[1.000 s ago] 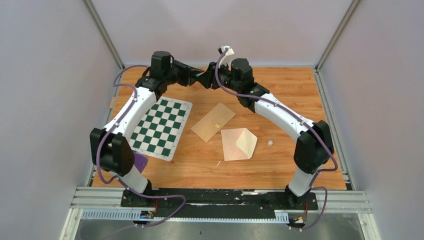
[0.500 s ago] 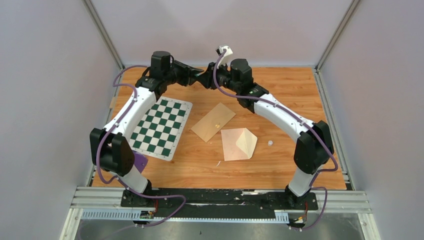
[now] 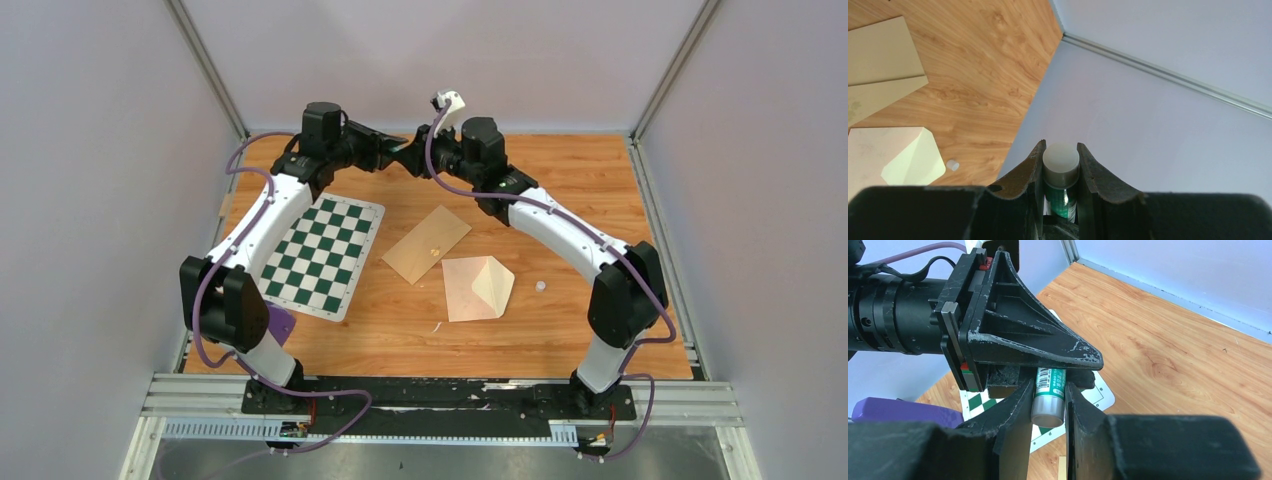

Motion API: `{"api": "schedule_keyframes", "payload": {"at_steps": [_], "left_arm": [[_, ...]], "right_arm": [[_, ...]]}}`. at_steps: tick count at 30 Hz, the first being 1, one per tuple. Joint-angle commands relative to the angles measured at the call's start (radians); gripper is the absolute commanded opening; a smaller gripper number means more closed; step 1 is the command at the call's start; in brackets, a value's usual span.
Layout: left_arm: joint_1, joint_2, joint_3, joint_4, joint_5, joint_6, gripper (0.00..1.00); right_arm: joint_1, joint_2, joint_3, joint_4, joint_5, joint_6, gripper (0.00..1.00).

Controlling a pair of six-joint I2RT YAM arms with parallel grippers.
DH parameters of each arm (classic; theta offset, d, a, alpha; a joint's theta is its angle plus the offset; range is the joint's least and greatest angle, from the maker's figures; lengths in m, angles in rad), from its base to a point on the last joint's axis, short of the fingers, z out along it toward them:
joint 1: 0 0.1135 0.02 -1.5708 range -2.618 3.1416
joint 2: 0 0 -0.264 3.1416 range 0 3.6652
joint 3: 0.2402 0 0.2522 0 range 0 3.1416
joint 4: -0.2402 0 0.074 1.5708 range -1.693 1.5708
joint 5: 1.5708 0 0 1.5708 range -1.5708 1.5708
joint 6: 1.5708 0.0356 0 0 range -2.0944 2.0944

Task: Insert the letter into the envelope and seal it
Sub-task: Adjust the solid glue, then paint the envelope at the center of the board.

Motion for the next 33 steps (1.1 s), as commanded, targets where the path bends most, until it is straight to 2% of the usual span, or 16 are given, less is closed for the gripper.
{"api": "schedule_keyframes", "payload": {"at_steps": [1,2,6,9,14,17,18,19,20,21,22,23,25,27,29,33], "left_arm": [[-0.015,-0.029,-0.003,-0.031,0.034,0.011,0.33],[-0.015,-0.029,-0.003,-0.032,0.026,0.026,0.45],[-0.003,-0.034,-0.015,-0.029,0.010,0.087,0.63],[0.021,-0.045,-0.044,-0.033,0.003,0.127,0.68],[0.077,-0.058,-0.132,0.020,-0.001,0.289,0.69],[0.085,-0.054,-0.272,0.163,0.052,0.390,0.63],[0.085,-0.035,-0.306,0.288,0.090,0.404,0.59],[0.086,-0.017,-0.370,0.360,0.116,0.413,0.50],[0.085,0.023,-0.412,0.490,0.172,0.439,0.45],[0.083,0.046,-0.426,0.611,0.238,0.484,0.36],[0.076,0.097,-0.442,0.669,0.281,0.532,0.29],[0.071,0.121,-0.443,0.731,0.374,0.590,0.16],[0.041,0.179,-0.444,0.758,0.463,0.655,0.04],[-0.016,0.208,-0.502,0.878,0.489,0.638,0.00],[-0.065,0.229,-0.564,0.983,0.511,0.616,0.00],[-0.146,0.295,-0.573,1.010,0.547,0.601,0.00]], "right_arm": [[-0.034,-0.076,0.013,0.053,-0.024,-0.050,0.00],[-0.048,-0.084,0.006,0.039,-0.044,-0.056,0.00],[-0.106,-0.123,-0.005,-0.068,-0.132,-0.096,0.00],[-0.156,-0.159,-0.011,-0.211,-0.226,-0.147,0.00],[-0.222,-0.185,0.061,-0.673,-0.373,-0.362,0.00],[-0.229,-0.177,0.114,-0.948,-0.410,-0.497,0.00],[-0.227,-0.172,0.116,-1.031,-0.429,-0.540,0.00],[-0.222,-0.164,0.117,-1.107,-0.439,-0.577,0.00],[-0.212,-0.158,0.112,-1.167,-0.435,-0.631,0.00],[-0.201,-0.164,0.079,-1.200,-0.419,-0.668,0.00],[-0.188,-0.174,0.050,-1.222,-0.401,-0.705,0.00],[-0.176,-0.185,0.023,-1.247,-0.392,-0.743,0.00],[-0.157,-0.192,-0.020,-1.301,-0.397,-0.826,0.00],[-0.132,-0.196,-0.057,-1.326,-0.371,-0.860,0.00],[-0.104,-0.198,-0.086,-1.317,-0.321,-0.865,0.00],[-0.077,-0.175,-0.125,-1.306,-0.254,-0.857,0.00]]}}
